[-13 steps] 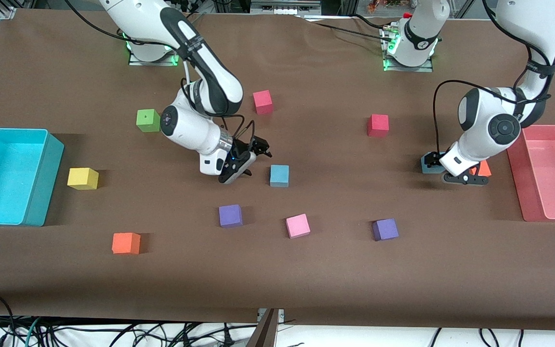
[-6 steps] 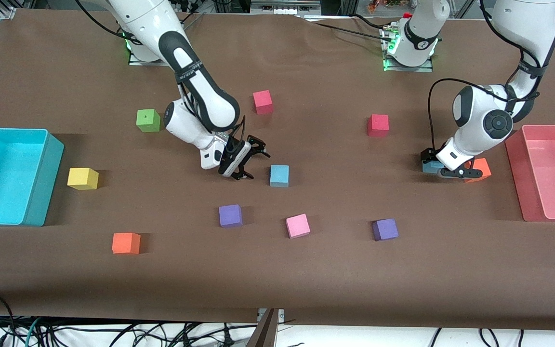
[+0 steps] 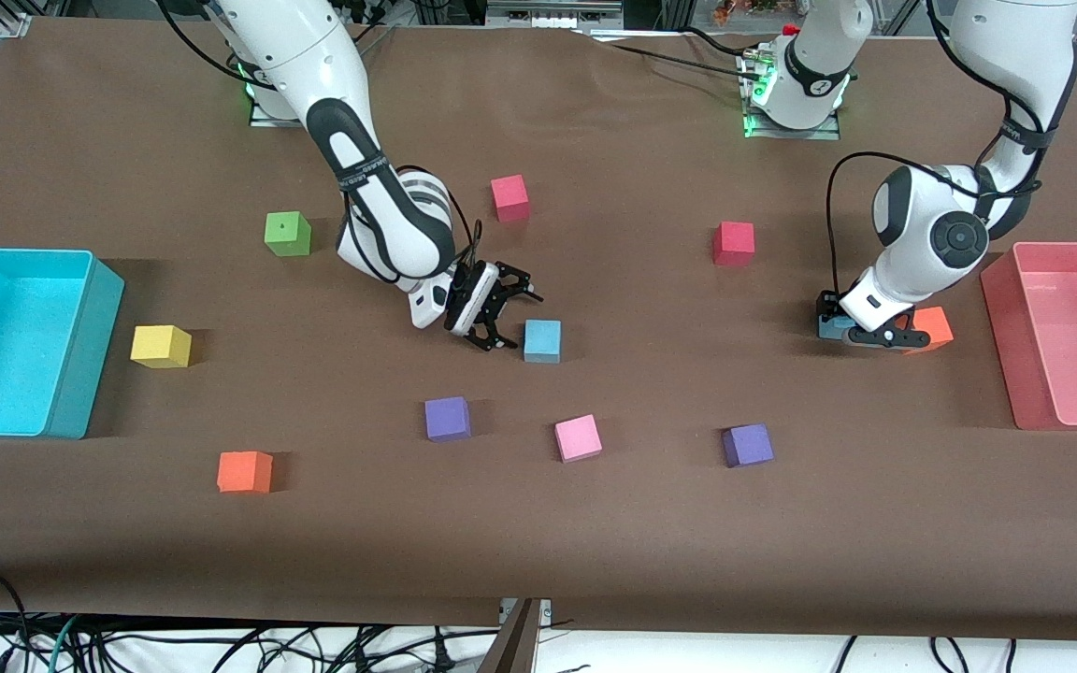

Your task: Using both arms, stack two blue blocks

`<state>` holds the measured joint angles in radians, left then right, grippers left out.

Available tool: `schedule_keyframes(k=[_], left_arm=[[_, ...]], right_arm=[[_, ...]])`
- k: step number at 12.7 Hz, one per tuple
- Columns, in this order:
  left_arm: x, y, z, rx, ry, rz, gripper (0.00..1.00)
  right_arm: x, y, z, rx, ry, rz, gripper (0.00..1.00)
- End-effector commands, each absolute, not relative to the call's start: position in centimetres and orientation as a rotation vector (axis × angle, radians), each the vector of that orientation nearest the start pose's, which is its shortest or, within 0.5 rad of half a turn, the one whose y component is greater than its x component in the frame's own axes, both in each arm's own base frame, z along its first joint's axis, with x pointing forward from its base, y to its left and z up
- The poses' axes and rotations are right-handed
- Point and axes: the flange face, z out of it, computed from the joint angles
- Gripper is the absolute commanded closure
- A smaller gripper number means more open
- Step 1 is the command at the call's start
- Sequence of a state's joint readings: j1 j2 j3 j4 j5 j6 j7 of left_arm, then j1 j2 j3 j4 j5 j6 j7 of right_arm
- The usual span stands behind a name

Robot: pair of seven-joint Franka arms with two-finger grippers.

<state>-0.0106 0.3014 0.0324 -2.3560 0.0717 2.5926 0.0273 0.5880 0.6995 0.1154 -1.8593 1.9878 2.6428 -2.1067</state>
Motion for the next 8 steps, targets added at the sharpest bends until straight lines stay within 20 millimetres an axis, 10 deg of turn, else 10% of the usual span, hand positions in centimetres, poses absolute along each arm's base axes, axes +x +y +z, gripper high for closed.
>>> schedule_keyframes(k=[1, 4, 8], left_arm=[[50.9, 0.2, 21.9, -3.107, 0.124, 0.051, 1.00], [52.8, -2.4, 27.2, -3.110, 0.206, 0.000, 1.00], [55.6, -12.5, 35.2, -3.147, 0.221, 0.001, 1.00]], right_arm=[[48.7, 37.8, 12.4, -2.053, -1.048, -0.823, 0.00], [48.8, 37.7, 12.3, -2.049, -1.069, -0.834, 0.00], [48.9, 37.6, 12.3, -2.051, -1.067, -0.835, 0.00]])
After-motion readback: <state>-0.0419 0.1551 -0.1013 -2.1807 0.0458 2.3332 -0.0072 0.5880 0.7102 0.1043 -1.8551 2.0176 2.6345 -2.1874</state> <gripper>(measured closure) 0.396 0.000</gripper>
